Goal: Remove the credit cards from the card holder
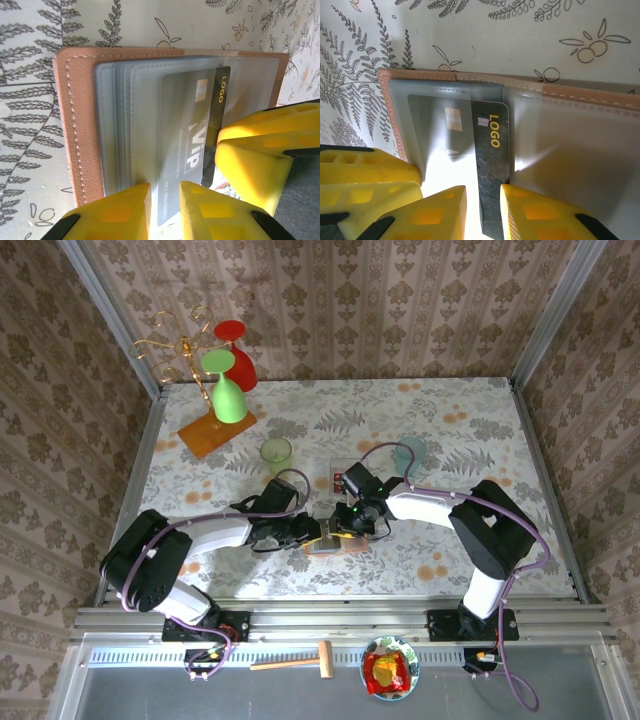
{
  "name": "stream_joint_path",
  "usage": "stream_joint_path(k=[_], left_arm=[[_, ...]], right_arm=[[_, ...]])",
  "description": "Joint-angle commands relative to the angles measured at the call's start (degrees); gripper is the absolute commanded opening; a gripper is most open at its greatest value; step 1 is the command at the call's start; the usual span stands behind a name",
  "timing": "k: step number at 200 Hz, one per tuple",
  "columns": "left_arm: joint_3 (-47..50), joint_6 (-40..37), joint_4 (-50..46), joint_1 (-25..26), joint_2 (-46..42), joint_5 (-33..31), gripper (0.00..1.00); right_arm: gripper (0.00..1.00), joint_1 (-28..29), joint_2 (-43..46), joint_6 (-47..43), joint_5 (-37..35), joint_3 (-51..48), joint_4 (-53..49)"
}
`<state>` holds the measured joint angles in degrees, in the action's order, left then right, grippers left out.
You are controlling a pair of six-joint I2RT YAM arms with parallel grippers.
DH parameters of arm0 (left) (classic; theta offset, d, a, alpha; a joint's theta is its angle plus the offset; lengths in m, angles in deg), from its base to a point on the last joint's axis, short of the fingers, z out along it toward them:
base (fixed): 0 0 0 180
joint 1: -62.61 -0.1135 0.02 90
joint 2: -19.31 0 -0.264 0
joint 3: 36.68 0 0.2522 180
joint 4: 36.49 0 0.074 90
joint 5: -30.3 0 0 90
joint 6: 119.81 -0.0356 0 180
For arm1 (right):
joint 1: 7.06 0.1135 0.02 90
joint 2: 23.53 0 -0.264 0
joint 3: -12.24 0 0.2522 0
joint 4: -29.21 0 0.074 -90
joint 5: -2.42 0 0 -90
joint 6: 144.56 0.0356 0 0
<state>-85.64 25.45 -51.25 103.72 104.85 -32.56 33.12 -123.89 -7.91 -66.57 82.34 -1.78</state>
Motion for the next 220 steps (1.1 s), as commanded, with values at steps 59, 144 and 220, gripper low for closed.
stream_joint_path(k=[59, 144, 220], left_arm=[[-0.1, -1.6, -2.1, -0.5, -0.5, -0.7, 0.23], [-4.7, -3.2, -3.9, -0.6, 1.5, -0.1, 0.16], [-3.5, -2.8, -3.7, -0.6, 2.7, -0.7, 0.06]], right_arm=[[0.27, -0.1, 3.6, -0.6, -2.1, 0.7, -2.9], [0.27, -2.8, 5.1, 1.0, 1.6, -2.9, 2.2], [0.26, -4.6, 3.7, 1.1, 5.4, -4.3, 5.3]])
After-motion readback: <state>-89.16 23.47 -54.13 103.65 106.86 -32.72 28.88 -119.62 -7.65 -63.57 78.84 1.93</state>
